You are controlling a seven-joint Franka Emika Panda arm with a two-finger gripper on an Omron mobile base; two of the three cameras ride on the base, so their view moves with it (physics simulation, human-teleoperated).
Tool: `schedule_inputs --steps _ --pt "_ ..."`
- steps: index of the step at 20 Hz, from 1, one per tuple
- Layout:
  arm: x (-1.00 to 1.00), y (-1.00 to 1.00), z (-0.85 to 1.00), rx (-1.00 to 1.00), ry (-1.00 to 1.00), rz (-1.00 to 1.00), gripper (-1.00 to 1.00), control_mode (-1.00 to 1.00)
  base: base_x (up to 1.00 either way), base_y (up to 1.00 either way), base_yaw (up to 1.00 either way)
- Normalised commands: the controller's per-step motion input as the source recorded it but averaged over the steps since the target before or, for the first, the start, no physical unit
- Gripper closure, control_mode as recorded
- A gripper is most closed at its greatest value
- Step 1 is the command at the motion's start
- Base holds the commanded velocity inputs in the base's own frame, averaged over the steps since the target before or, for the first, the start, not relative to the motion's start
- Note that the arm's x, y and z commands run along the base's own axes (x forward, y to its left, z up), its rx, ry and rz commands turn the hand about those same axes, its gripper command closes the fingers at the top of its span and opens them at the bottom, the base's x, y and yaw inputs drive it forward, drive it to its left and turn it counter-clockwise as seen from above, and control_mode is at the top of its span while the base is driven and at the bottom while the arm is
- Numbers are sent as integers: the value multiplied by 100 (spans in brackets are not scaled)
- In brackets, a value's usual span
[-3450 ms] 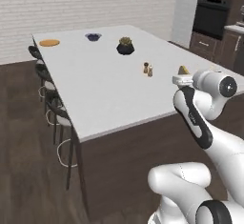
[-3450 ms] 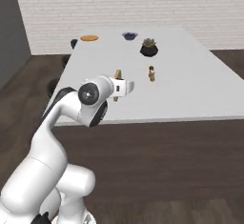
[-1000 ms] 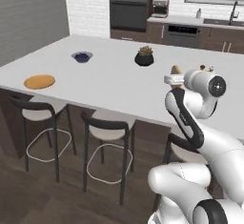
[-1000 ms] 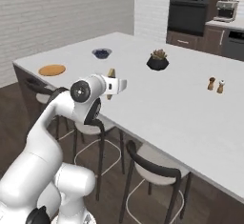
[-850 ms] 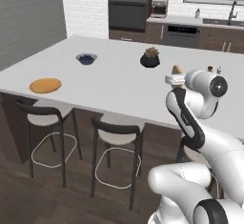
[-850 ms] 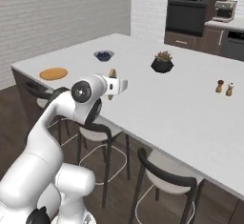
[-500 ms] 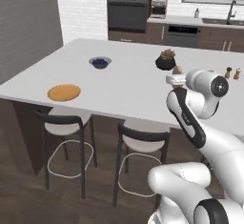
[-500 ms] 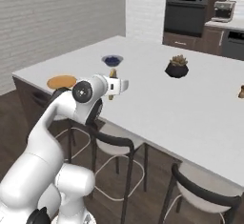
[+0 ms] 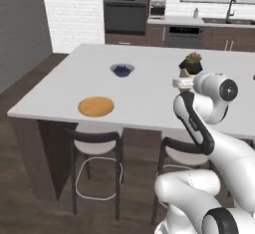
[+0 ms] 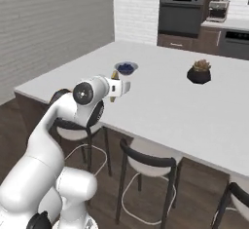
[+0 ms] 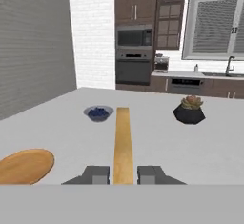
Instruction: Start the toaster. Once the lever pops up, take the bread to the plate on the dining counter.
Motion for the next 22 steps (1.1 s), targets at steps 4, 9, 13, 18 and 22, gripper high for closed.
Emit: schedule_inputs --steps 4,9,13,18,22 --pt "0 0 0 0 0 0 100 100 7 100 -29" --pt "0 0 0 0 0 0 100 100 1 100 -35" --pt "0 0 0 0 0 0 100 100 0 100 -43" --pt "0 0 0 0 0 0 100 100 1 100 -40" --pt "0 0 0 0 0 0 100 100 9 72 -29"
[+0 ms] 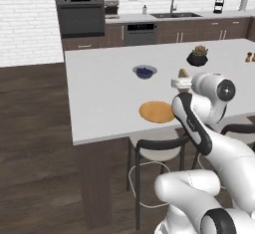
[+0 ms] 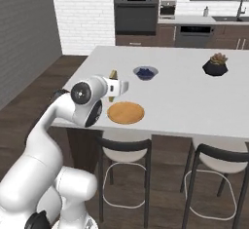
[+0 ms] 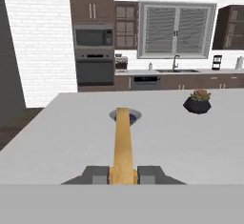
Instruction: Start the toaster. Once the lever pops up, take the bread to the plate on the dining counter.
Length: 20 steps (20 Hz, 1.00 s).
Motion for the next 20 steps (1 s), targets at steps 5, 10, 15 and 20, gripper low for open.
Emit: schedule_inputs --steps 5,10,15,20 --pt "20 -15 0 5 4 2 100 -100 3 2 -3" --pt "97 -85 -8 19 21 20 100 -100 0 0 0" --pt "100 -37 -71 21 33 33 100 -100 0 0 0" --pt "93 -1 -100 20 36 43 100 -100 0 0 0"
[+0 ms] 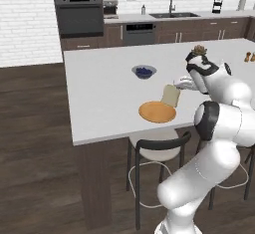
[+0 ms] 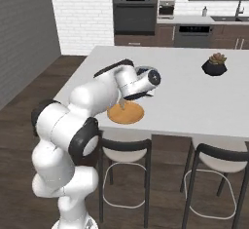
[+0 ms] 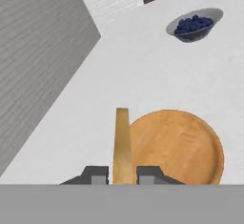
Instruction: Start the toaster. Once the lever pops up, take the bread to the plate on the dining counter.
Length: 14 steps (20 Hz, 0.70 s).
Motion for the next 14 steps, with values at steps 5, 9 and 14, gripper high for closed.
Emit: schedule_inputs --steps 5,9,14 --pt "70 1 -85 13 31 28 100 -100 0 0 0" --pt "40 7 -71 6 21 17 100 -100 0 0 0" --pt "27 20 -39 9 13 12 100 -100 0 0 0"
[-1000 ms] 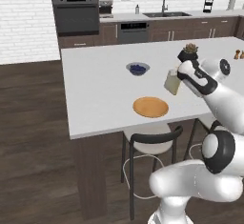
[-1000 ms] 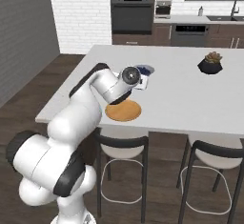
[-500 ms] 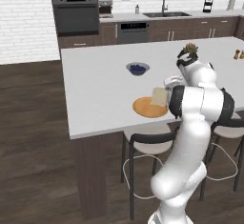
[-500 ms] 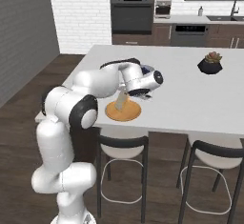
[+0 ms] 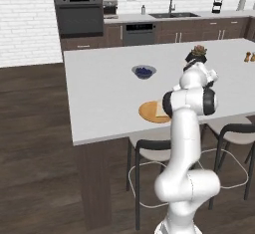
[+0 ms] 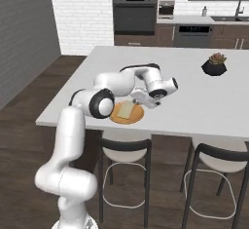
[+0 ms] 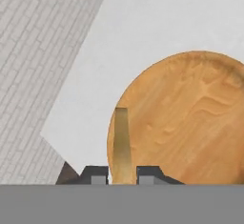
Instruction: Start the toaster. Once the lever pops up, take the bread to the plate on the dining counter.
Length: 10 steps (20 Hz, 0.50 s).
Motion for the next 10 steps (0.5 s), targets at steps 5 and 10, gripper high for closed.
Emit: schedule_inputs --steps 5,10 --pt "36 41 -13 4 2 3 100 -100 0 0 0" --pt "9 53 -22 0 -8 0 100 -100 0 0 0"
